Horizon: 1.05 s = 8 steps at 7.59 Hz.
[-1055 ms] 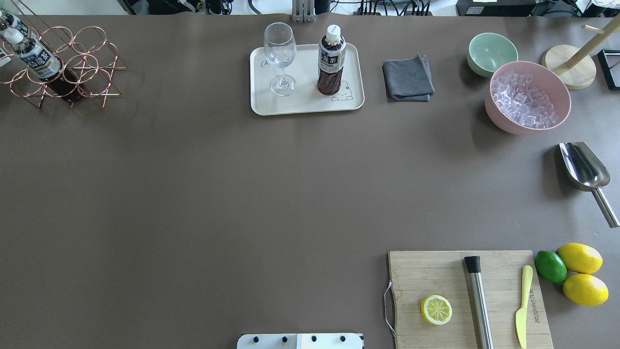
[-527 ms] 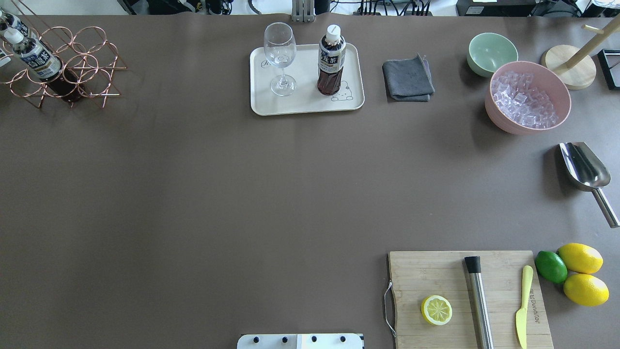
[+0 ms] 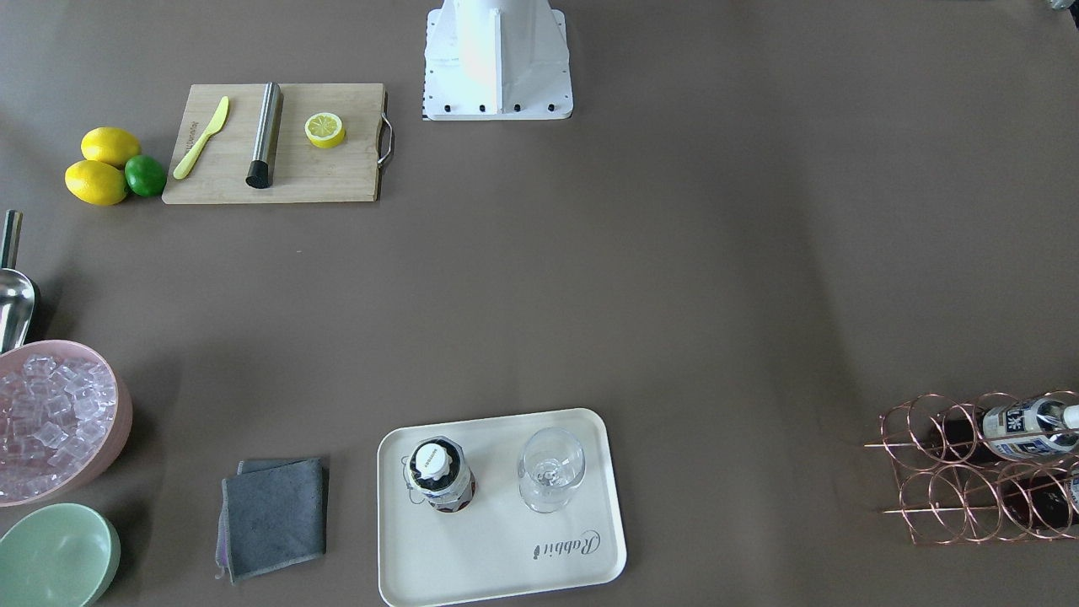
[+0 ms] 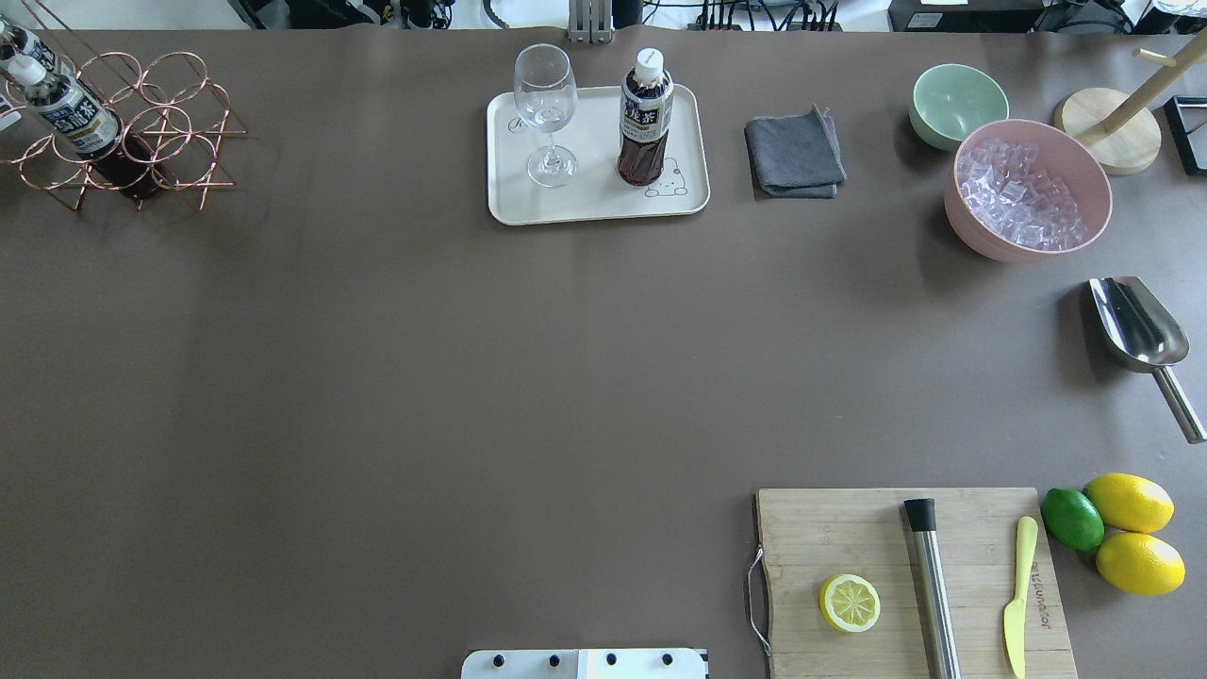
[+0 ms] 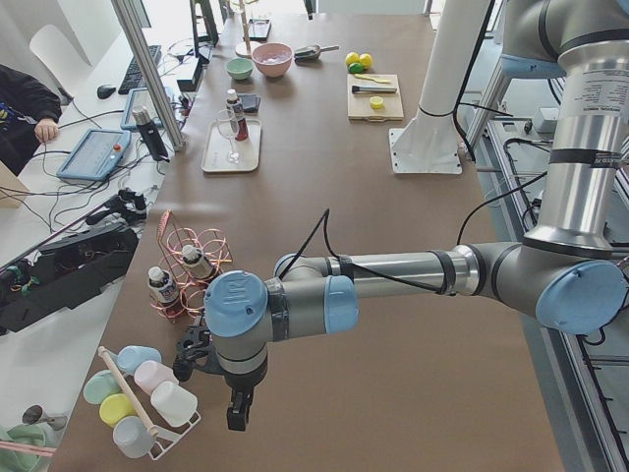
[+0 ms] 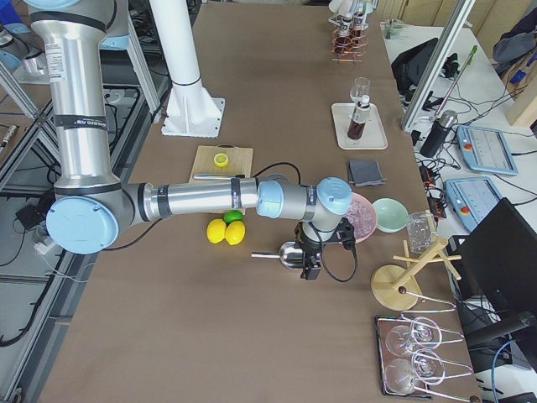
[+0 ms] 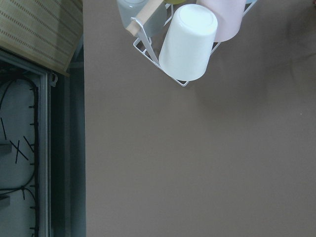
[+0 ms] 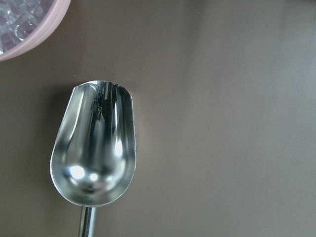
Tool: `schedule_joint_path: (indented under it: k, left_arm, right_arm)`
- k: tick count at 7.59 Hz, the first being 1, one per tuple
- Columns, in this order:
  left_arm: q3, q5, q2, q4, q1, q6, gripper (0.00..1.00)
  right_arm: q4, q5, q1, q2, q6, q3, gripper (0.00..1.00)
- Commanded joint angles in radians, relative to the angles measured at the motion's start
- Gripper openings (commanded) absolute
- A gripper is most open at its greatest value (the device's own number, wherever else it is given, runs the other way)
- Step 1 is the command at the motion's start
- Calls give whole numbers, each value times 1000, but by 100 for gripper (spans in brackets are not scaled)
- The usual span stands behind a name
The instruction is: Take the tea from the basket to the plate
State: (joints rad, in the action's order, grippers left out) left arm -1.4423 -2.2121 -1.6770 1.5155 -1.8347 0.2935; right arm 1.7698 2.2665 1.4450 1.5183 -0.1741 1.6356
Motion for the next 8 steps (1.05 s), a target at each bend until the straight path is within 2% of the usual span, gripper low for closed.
schedule_joint_path:
  k: [1, 3, 6, 8]
  left_arm:
    - [4, -3, -13, 21, 93, -278, 98]
    - [-42, -66, 5, 51, 149, -318, 98]
    - [-27, -262, 81, 54, 150, -317, 98]
    - [-41, -264, 76, 49, 167, -326, 98]
  right_arm:
    - [-1, -4, 0, 3, -1, 0, 100]
    - [-1, -12, 0, 16, -1, -5, 100]
    - [-6, -12, 0, 19, -1, -5, 100]
    - [-6, -12, 0, 25, -1, -11, 100]
